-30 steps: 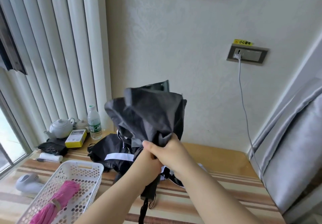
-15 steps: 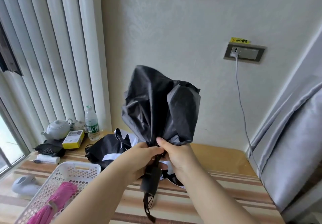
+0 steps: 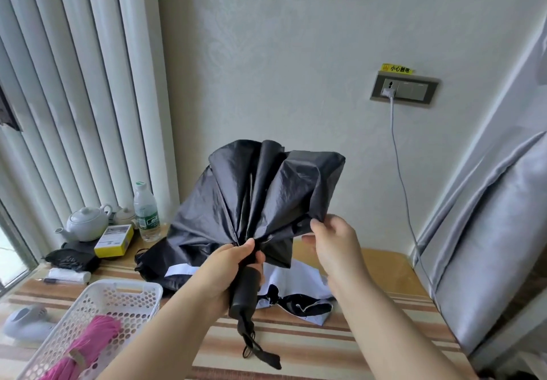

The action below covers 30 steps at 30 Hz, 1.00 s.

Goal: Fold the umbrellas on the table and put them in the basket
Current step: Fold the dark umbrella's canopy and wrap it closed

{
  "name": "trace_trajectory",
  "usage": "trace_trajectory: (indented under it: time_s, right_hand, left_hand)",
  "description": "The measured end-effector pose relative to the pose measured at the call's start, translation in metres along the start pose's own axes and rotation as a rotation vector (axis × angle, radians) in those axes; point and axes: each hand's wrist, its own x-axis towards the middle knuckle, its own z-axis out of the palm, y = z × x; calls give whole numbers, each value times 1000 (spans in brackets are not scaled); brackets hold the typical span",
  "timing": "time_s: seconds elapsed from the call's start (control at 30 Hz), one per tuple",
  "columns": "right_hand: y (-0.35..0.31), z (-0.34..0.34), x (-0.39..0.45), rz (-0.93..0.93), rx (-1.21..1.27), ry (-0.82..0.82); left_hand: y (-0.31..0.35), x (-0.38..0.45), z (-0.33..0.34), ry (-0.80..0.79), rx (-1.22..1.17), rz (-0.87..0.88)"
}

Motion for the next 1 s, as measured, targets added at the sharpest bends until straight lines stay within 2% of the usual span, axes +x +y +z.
trace_trajectory:
  time_s: [0.1, 0.2, 0.3, 0.4, 0.43, 0.53, 0.63, 0.7, 0.77, 0.9, 0.93, 1.0]
  right_hand:
    - [-13, -6, 2, -160, 31, 40]
    - [-35, -17, 10, -274, 4, -37]
    - [-54, -32, 19, -204, -166, -84]
    - [-50, -46, 29, -159, -310, -184]
    - [-47, -50, 31, -168, -291, -237]
    - [-43, -55, 35, -120, 7, -427]
    - [-46, -55, 38, -41, 25, -517]
    - [-49, -52, 36, -23, -110, -607]
    - [-51, -50, 33, -65, -385, -655]
    - [-44, -44, 33, -61, -726, -464]
    - [-45, -44, 32, -36, -708, -475]
    - [-47, -46, 34, 65, -378, -611]
  left_hand:
    - [4, 1, -1, 7, -44, -77]
    - [4, 4, -4, 25, -29, -62]
    - [2, 0, -2, 74, 193, 43]
    - [3, 0, -7, 93, 271, 106]
    - [4, 2, -11, 95, 257, 111]
    - [6, 5, -21, 99, 222, 84]
    - [5, 5, -24, 76, 202, 61]
    - [5, 4, -23, 69, 203, 49]
    - [5, 4, -24, 66, 201, 34]
    - [6, 7, -28, 58, 221, 46]
    - [6, 7, -29, 67, 232, 47]
    - [6, 8, -29, 88, 272, 50]
